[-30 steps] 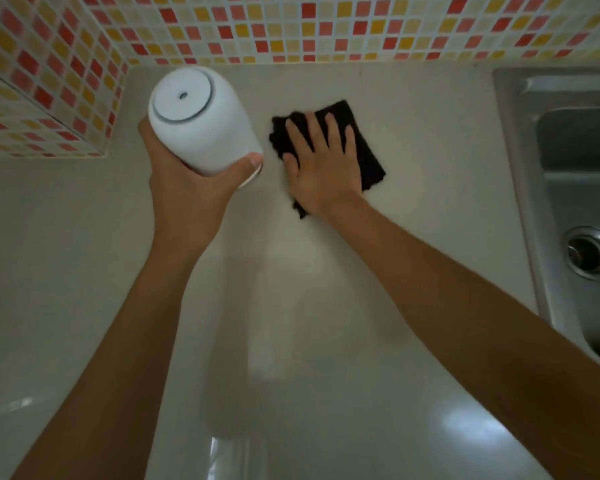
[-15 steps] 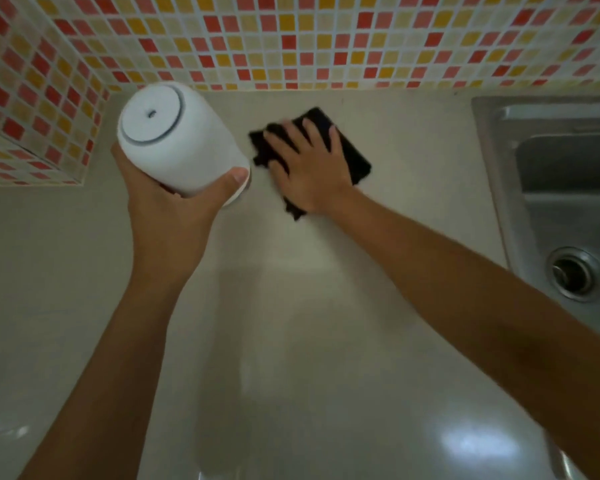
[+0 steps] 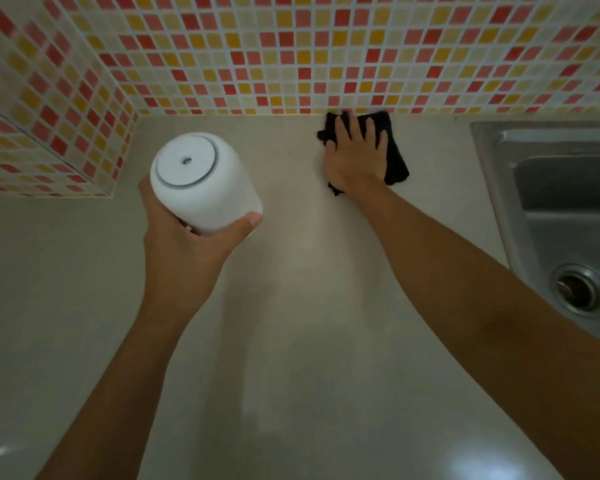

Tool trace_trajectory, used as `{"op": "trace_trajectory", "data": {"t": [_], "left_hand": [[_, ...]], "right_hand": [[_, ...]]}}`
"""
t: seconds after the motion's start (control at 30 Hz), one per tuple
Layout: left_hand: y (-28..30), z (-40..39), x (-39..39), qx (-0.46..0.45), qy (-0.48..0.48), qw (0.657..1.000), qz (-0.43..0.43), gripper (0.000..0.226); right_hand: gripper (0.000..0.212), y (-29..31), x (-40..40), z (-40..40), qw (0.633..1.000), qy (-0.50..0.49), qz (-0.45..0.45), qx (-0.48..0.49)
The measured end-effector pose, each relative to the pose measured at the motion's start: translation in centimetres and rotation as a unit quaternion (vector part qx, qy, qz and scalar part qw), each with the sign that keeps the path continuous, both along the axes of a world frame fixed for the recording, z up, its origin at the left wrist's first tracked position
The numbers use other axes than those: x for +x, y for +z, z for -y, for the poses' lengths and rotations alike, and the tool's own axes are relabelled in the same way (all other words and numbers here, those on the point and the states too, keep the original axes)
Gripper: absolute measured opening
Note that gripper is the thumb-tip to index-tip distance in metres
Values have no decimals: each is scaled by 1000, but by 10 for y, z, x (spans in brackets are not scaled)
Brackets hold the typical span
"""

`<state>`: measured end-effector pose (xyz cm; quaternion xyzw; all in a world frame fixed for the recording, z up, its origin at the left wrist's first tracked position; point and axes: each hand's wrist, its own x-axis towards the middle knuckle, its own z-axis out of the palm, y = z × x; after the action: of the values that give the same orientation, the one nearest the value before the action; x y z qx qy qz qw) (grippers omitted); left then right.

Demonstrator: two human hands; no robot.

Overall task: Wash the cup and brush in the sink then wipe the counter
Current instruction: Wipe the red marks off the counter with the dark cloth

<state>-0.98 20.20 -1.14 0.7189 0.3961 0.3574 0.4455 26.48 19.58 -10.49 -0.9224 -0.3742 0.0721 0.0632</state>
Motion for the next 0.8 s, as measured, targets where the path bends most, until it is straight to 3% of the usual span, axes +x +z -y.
{"op": "trace_trajectory", "data": {"t": [0.13,0.27,0.33,0.4,0.5,0.63,0.7,0.8], "left_hand": [[-2,7,13,9,15,1000,3,92],[3,5,23,6,34,999,9,97],[5,4,28,4,35,999,13,98],[5,6,31,1,27,1000,16,98],[2,11,33,4,12,1000,8,97],[-7,18,35,7,2,1000,6,96],[-10,18,36,2,3,1000,2,96],[-10,16,40,-4,9,1000,-4,98]], "right_hand": [[56,1,-5,22,999,34,-9,18],[55,5,-82,124,993,86,-17,82],[56,3,-119,170,992,109,-8,66],[56,-1,-111,170,992,115,-12,53],[55,1,-50,100,992,117,11,38],[55,-2,1,36,998,56,-17,13],[56,-5,-29,56,998,54,-11,34],[56,2,-118,161,988,131,-7,77]]}}
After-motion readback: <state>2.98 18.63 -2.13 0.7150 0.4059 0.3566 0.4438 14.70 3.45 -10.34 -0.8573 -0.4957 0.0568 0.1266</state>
